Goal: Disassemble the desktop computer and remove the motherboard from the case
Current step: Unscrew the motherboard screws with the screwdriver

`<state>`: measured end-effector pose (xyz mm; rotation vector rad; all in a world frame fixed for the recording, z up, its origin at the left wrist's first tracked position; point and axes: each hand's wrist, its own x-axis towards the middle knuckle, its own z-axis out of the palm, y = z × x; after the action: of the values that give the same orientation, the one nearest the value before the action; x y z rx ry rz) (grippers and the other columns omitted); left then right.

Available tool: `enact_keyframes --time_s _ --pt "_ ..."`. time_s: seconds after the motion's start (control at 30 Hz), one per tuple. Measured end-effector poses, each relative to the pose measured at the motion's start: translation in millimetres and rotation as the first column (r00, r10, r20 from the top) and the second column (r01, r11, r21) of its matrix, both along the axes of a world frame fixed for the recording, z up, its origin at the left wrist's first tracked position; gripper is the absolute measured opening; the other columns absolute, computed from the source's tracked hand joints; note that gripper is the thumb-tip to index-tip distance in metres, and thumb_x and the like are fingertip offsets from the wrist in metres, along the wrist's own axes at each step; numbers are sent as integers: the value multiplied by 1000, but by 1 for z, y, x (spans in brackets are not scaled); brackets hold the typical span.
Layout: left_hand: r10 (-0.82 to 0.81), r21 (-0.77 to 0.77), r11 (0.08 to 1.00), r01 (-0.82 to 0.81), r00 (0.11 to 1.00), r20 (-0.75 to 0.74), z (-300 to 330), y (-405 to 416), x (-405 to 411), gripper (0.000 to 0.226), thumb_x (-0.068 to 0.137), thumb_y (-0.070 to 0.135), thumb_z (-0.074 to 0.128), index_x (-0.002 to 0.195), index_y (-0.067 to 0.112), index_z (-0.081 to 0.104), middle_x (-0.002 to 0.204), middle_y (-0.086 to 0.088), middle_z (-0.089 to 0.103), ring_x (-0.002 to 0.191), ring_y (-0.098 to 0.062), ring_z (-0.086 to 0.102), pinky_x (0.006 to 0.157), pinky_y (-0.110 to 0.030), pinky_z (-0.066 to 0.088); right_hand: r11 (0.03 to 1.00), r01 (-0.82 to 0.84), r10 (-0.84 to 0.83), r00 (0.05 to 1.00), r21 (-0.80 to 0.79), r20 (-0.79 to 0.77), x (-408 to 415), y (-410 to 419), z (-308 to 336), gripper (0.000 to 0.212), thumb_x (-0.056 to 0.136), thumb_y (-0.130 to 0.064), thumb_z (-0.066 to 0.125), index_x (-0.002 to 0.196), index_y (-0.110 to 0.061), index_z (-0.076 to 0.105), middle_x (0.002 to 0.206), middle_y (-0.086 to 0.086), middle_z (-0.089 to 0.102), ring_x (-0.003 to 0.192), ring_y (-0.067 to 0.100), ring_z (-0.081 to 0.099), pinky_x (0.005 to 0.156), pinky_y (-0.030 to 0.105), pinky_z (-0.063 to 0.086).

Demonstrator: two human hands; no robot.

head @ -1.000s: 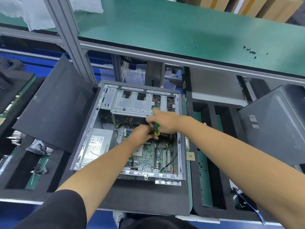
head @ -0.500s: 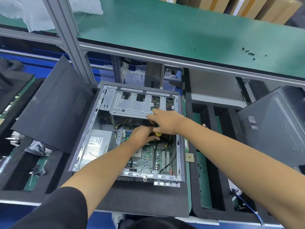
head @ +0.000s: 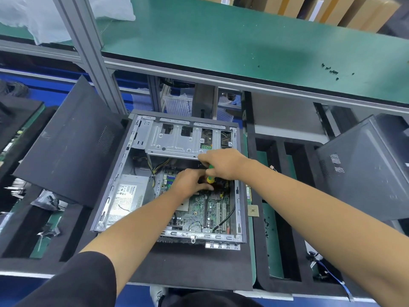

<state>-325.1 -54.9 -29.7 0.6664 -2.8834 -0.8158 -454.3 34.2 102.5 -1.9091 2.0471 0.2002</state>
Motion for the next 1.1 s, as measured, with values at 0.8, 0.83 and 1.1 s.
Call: enact_keyframes --time_s 0.8,0.83,1.1 --pt "55 -15 998 -54 995 85 6 6 -2 50 73 70 74 93 24 70 61 15 47 69 -16 51 51 -28 29 998 -43 33 978 -43 -207 9 2 -2 21 99 -41 44 97 -21 38 71 -2 48 66 28 51 49 32 26" --pt "49 18 999 -51 995 87 5 5 -2 49 73 68 76 96 26 71 66 13 56 72 -16 53 52 -28 30 999 -42 37 985 -22 -171 9 2 -2 19 99 -39 45 96 -22 37 70 -3 47 67 27 52 50 32 27" --pt "38 106 993 -56 986 164 1 0 -2 34 83 51 76 103 24 73 100 -3 73 97 -22 65 67 -30 41 999 -38 34 995 30 99 14 -2 4 19 81 -5 58 77 -24 54 99 2 44 99 25 47 64 38 42"
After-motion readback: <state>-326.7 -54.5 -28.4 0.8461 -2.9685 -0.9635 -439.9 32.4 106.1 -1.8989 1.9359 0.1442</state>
